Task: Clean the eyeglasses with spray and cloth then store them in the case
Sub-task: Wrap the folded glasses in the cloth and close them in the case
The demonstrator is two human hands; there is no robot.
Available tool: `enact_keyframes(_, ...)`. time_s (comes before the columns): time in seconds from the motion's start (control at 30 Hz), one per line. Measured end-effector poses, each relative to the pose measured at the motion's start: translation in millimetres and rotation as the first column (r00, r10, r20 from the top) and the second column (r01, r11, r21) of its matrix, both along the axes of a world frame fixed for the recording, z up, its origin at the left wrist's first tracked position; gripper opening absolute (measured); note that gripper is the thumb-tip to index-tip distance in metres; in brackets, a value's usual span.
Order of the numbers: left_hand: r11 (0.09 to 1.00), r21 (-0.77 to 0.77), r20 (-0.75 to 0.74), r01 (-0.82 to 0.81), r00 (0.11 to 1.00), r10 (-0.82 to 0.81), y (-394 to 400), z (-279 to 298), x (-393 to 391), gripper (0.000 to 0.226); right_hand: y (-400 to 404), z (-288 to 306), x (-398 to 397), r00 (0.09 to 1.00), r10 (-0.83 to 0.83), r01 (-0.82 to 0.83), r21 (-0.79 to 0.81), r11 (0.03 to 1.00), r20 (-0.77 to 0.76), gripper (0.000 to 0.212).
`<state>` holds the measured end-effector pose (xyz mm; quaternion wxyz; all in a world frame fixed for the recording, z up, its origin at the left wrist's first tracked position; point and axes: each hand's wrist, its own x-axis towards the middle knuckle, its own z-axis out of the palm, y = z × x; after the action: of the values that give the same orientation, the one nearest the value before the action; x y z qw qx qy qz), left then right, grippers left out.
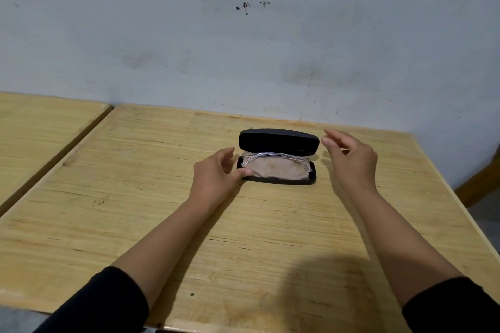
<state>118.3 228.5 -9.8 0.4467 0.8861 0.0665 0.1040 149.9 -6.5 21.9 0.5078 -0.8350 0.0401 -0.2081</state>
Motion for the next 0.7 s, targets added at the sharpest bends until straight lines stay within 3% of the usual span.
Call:
enact_keyframes(0.17, 0.992, -0.096, -0.023, 0.088, 0.996, -0.09, 5, 0, -1, 0.079, 4, 6, 7, 0.988, 0.14, -0.144, -0.051, 0.988, -0.068, 0.025)
enact_keyframes(0.37, 0.988, -0.118, -0.017, 0.096, 0.995, -0.099, 5, -1, -2, 0.069, 2, 2, 7, 0.988, 0.136, -0.142, -0.086, 0.986, -0.07, 0.022)
enact_keyframes(0.7, 0.993, -0.101, -0.01, 0.064, 0.998, -0.065, 3, -1, -4, 0.064, -3, -22, -18, 0.966, 0.209, -0.183, -0.17, 0.968, 0.15, 0.023)
